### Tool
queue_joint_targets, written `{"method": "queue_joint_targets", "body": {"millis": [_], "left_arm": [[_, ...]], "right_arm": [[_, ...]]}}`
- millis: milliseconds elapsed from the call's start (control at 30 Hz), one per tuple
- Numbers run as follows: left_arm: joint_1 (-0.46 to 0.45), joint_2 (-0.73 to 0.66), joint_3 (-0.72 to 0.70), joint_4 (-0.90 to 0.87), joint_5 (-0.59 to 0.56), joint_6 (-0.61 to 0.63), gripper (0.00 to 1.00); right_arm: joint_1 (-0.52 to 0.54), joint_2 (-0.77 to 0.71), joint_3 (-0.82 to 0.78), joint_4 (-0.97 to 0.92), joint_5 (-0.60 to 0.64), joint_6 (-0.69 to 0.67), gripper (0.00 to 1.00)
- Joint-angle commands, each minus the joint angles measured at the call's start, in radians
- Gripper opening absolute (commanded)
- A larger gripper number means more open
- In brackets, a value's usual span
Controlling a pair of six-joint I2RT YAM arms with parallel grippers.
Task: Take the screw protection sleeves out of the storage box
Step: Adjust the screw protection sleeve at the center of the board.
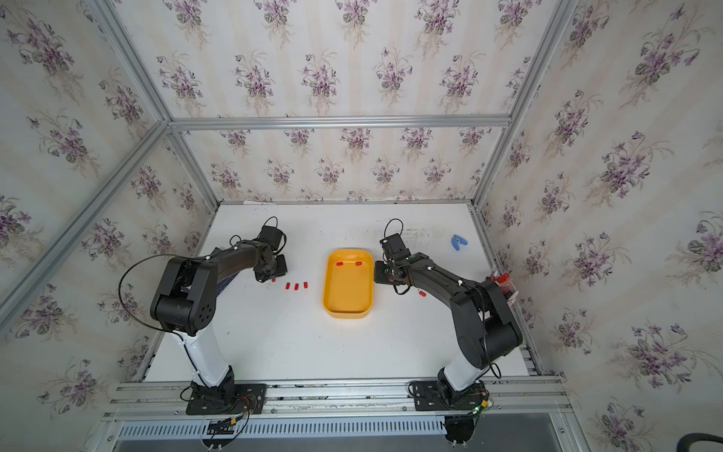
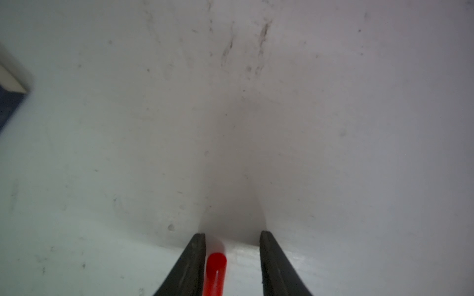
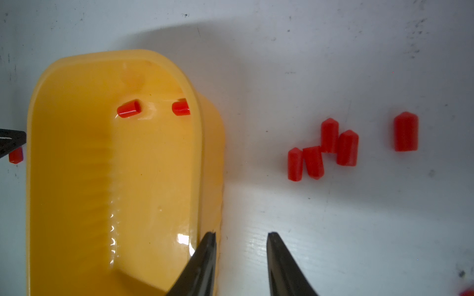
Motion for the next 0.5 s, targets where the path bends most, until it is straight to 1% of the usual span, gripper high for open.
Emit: {"method": "queue_joint_targets", "body": {"millis": [0,100,233,467], "left_arm": [[0.0,0.013,0.001,0.003,0.035,0.018,0.4],[0.0,0.012,-0.006,0.005,0.048,0.014,0.36],[-0.003,0.011,-0.018,-0.001,0.064,0.013,0.34],[-0.006,-0.018,-0.064,-0.007,0.065,0.004,0.34]], "right_arm": [[0.001,0.002,0.004,0.003,0.009,-0.008,0.39],[0.001,0.005,0.003,0.001,0.011,-0.008,0.38],[0.001,0.002,0.008,-0.005,0.017,-0.012,0.39],[0.002,0.004,0.008,-0.005,0.014,-0.011,0.38]]}}
